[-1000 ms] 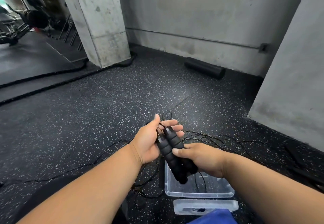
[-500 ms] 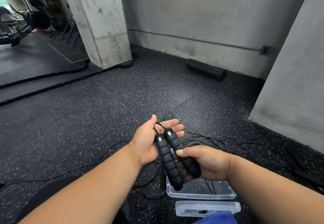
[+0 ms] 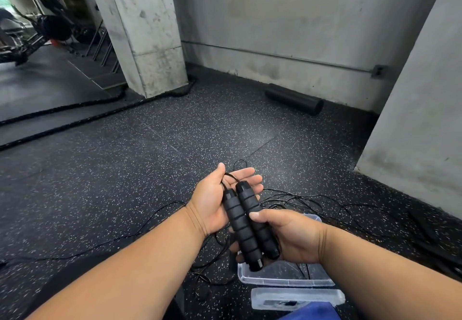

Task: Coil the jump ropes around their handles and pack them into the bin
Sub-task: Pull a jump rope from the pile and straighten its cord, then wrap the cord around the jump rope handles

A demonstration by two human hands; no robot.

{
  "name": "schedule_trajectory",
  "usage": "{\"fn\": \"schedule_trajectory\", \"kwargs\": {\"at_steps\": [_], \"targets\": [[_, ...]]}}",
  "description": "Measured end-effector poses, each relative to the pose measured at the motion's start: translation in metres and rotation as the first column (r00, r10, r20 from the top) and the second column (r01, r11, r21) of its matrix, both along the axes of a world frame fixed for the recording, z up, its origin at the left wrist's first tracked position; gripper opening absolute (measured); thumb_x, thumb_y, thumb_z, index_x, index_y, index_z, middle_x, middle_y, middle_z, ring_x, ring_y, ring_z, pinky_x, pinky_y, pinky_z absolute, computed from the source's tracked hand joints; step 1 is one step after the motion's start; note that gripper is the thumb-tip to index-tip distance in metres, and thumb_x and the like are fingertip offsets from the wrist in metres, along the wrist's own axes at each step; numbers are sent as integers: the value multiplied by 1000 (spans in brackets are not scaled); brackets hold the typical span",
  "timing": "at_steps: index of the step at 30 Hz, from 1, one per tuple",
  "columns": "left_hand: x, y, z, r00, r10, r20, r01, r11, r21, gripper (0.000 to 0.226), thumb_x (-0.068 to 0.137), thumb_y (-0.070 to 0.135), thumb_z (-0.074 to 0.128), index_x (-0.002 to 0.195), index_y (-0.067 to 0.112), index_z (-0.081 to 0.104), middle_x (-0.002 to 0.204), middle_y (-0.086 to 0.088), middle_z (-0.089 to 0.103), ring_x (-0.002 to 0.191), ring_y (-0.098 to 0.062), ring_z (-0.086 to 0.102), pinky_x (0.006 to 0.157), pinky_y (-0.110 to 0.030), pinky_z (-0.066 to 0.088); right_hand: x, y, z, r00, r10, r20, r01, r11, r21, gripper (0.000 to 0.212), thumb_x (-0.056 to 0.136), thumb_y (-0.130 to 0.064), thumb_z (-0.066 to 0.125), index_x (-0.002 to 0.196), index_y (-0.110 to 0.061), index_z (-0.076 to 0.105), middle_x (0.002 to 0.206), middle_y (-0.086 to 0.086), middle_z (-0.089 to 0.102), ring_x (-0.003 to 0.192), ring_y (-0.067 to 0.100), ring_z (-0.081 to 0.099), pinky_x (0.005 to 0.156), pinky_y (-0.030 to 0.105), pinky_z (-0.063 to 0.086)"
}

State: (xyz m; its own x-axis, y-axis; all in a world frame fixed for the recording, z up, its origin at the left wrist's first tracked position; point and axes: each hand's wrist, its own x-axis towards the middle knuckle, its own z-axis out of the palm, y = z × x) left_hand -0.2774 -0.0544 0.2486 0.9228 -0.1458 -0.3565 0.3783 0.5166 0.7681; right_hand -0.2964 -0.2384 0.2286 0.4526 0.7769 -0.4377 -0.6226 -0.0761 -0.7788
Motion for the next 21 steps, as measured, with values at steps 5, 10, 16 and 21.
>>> {"fn": "schedule_trajectory", "kwargs": {"at_steps": [5, 10, 16, 21], "targets": [[1, -3, 0, 999, 40, 1, -40, 999, -5, 71, 113, 52, 24, 114, 0, 72, 109, -22, 77, 92, -32, 77, 94, -47, 55, 1, -2, -5, 998, 59, -33, -55, 994, 91, 62, 92, -44, 58, 142, -7, 58, 136, 21, 63, 128, 41, 57, 113, 61, 36], [-3, -5, 2, 1000, -12, -18, 13, 996, 91, 58, 113, 44, 34, 108, 1, 73, 101, -20, 76, 85, -29, 76, 87, -43, 57, 3, -7, -12, 986, 89, -139, -65, 984, 169, 48, 83, -30, 69, 126, -10, 68, 105, 13, 66, 95, 33, 65, 94, 49, 51], [-5, 33, 13, 955, -246, -168, 276, 515, 812, 58, 100, 71, 46, 87, 19, 68, 87, -3, 72, 73, -17, 65, 81, -37, 53, 13, -14, 21, 824, 221, 521, 76, 869, -488, 14, 84, -14, 62, 96, -15, 55, 78, 4, 61, 68, 22, 59, 61, 32, 47], [-13, 42, 32, 894, -448, 12, 140, 304, 942, 75, 96, 81, 38, 153, 33, 45, 156, 9, 49, 134, -8, 46, 114, -36, 34, 15, -26, 38, 308, 720, 621, 351, 521, -778, 20, 81, -36, 64, 95, -26, 54, 90, -7, 60, 80, 18, 62, 70, 34, 52]]}}
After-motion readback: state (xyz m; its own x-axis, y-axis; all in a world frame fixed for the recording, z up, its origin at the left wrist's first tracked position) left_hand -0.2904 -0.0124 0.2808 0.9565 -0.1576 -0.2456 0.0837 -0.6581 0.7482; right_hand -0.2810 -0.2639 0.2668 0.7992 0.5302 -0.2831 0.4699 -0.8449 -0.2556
